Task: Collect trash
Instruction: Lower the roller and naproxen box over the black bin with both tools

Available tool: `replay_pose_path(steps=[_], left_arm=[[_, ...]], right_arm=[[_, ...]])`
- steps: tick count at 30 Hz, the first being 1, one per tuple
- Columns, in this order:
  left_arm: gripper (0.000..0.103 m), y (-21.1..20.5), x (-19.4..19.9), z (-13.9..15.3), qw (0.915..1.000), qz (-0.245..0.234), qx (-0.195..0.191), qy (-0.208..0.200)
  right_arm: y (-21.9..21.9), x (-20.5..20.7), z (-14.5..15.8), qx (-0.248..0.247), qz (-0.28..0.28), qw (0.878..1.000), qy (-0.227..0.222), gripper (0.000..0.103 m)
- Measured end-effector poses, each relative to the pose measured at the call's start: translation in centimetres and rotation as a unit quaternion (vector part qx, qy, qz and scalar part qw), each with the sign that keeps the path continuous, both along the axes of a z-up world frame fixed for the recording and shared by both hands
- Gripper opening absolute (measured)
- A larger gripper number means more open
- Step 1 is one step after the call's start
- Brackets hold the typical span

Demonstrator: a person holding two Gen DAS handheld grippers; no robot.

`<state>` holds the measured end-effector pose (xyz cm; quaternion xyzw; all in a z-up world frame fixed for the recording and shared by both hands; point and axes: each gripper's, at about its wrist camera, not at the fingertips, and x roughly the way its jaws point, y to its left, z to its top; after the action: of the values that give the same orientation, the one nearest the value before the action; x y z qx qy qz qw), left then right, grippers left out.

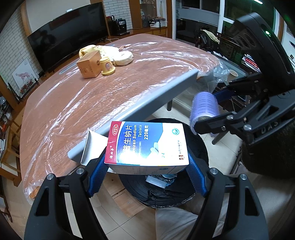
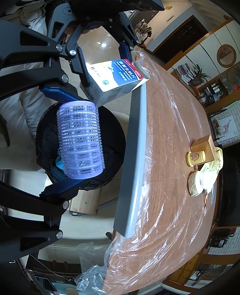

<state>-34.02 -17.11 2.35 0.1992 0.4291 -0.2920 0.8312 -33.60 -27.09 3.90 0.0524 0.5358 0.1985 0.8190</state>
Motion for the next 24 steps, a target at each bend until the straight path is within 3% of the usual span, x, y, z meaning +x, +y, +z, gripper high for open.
replay_pose_path(steps=[14, 24], left_arm=[[0.078, 0.0, -0.4, -2.5, 0.9989, 0.004, -0.003, 0.046], [0.078, -0.1, 0.2, -3.9, 0.9983, 0.010, 0.007, 0.058]], right_arm=[[0.1, 0.0, -1.5, -0.005, -0.005, 1.000, 0.015, 0.071], [0.3, 0.7, -2.5, -0.007, -0.005, 1.000, 0.024, 0.071]])
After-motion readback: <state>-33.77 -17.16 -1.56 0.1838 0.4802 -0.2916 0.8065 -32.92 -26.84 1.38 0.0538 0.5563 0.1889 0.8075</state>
